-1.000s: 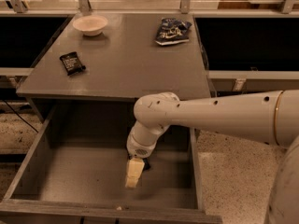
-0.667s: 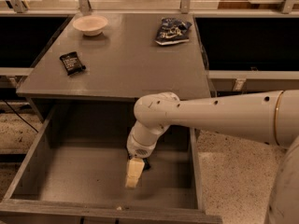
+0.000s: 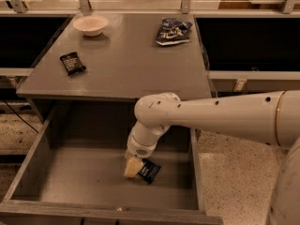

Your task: Pick rxbar blueberry from top drawer and place on counter

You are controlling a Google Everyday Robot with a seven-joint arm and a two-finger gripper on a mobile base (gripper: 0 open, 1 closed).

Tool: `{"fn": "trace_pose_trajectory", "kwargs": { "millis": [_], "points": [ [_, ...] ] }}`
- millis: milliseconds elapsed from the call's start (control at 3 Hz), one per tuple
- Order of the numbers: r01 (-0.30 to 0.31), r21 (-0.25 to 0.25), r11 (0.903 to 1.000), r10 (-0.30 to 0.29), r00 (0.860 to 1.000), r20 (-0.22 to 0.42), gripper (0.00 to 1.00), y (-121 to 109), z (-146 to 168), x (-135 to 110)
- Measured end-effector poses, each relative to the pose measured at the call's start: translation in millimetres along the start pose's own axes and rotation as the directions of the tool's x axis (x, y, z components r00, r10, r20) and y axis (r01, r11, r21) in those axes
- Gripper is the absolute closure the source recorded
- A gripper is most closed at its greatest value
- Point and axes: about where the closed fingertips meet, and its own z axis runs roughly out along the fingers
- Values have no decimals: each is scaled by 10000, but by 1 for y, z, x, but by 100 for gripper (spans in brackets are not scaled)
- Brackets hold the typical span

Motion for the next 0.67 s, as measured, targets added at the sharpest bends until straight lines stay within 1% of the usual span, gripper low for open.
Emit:
{"fn": "trace_pose_trajectory", "kwargs": {
  "millis": [667],
  "points": [
    [0,-1,10000,0,10000,0,97,0,0,0]
  ]
}}
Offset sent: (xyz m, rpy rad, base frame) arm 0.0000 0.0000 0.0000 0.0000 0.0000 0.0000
